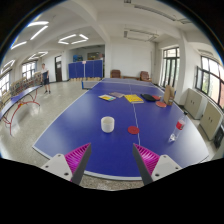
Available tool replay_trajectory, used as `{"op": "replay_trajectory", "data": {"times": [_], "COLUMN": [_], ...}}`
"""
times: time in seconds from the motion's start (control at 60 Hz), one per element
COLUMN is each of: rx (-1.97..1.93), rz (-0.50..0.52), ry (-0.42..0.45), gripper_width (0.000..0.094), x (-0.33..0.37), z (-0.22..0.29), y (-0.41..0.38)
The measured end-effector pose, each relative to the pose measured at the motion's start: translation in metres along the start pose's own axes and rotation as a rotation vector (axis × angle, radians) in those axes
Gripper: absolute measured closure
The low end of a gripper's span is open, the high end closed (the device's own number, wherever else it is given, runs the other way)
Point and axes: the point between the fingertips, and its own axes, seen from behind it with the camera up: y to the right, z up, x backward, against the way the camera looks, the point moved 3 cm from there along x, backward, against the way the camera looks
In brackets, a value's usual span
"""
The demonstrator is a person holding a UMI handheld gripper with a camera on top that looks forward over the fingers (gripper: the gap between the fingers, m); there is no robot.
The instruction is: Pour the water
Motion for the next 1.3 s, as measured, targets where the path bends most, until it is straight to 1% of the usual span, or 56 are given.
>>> {"op": "replay_trajectory", "data": {"times": [0.017,0.1,0.117,0.167,0.183,0.25,0.267,0.35,0.367,0.467,0.6,0.767,0.85,0.983,1.017,1.067,1.133,1.167,1.3], "rx": [0.007,0.017,0.011,-0.002,-0.006,-0.019,-0.02,-0.037,-0.04,-0.046,-0.053,-0.083,-0.096,-0.092,-0.078,-0.048,-0.015,-0.011,-0.038], "rz": [-0.004,-0.024,-0.024,-0.033,-0.034,-0.064,-0.07,-0.123,-0.133,-0.214,-0.289,-0.325,-0.324,-0.309,-0.304,-0.289,-0.29,-0.293,-0.305], "ry": [-0.002,-0.014,-0.017,-0.031,-0.031,-0.053,-0.055,-0.067,-0.068,-0.066,-0.013,0.075,0.117,0.169,0.181,0.203,0.231,0.246,0.281], "gripper_width": [0.008,0.0079,0.008,0.0084,0.0083,0.0082,0.0081,0.0084,0.0083,0.008,0.0081,0.0085,0.0083,0.0102,0.0132,0.0229,0.0402,0.0405,0.0537], "x": [0.004,-0.001,0.0,-0.007,-0.009,-0.015,-0.022,-0.04,-0.045,-0.077,-0.132,-0.219,-0.262,-0.309,-0.32,-0.329,-0.337,-0.34,-0.342], "z": [0.009,0.003,-0.007,-0.015,-0.021,-0.04,-0.045,-0.068,-0.073,-0.09,-0.084,-0.055,-0.042,-0.025,-0.023,-0.02,-0.017,-0.016,-0.015], "y": [0.024,0.04,0.045,0.052,0.07,0.084,0.105,0.148,0.17,0.249,0.349,0.451,0.486,0.514,0.513,0.514,0.515,0.514,0.514]}}
